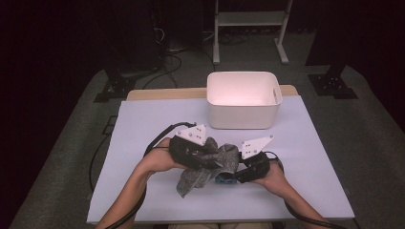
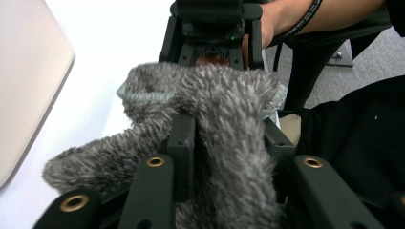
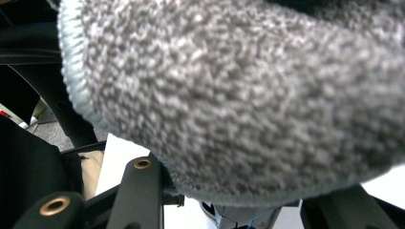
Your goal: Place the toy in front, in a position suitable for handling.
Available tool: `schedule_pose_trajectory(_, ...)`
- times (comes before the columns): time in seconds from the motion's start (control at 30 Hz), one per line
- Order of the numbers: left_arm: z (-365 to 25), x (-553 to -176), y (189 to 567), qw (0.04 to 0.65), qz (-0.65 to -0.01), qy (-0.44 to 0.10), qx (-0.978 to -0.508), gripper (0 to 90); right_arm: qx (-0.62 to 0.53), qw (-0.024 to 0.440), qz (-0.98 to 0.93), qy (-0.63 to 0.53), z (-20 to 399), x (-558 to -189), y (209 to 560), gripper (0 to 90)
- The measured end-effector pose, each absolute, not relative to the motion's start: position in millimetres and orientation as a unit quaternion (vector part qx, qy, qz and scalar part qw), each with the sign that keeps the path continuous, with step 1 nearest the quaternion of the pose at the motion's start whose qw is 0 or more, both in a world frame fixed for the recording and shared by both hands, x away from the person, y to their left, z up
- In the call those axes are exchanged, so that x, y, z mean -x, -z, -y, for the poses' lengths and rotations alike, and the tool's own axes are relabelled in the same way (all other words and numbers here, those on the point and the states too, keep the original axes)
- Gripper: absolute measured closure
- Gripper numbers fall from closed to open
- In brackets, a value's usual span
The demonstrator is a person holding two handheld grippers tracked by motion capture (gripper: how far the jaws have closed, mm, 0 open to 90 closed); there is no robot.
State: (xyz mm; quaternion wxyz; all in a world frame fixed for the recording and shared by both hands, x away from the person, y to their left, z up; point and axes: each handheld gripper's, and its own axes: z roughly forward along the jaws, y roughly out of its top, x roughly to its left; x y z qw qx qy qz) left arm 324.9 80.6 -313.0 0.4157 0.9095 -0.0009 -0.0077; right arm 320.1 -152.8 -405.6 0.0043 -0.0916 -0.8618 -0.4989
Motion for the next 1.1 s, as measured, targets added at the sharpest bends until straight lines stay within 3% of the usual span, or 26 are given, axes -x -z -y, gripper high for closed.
schedule_pose_trajectory(0.23,-64.6,-323.8,309.2,0.405,0.01,0.005,-0.914,52.2,0.085,-0.003,0.866,0.493,147.6,-318.1,404.7,56.0)
schedule_pose_trajectory(0.43,-58.9,-322.9,311.2,0.399,0.012,-0.007,-0.917,51.2,0.087,-0.003,0.865,0.494,148.0,-317.8,404.8,56.0)
schedule_pose_trajectory(0.57,-61.0,-322.0,309.1,0.397,0.016,-0.016,-0.917,68.3,0.082,-0.01,0.868,0.489,146.3,-315.9,404.1,56.0)
schedule_pose_trajectory(0.73,-67.3,-321.4,305.3,0.399,0.017,-0.006,-0.917,76.4,0.081,-0.01,0.868,0.49,147.0,-315.8,404.2,56.1)
schedule_pose_trajectory(1.1,-104.8,-323.4,316.9,0.406,-0.013,-0.006,-0.914,81.3,0.084,-0.008,0.867,0.491,148.9,-315.9,404.3,56.1)
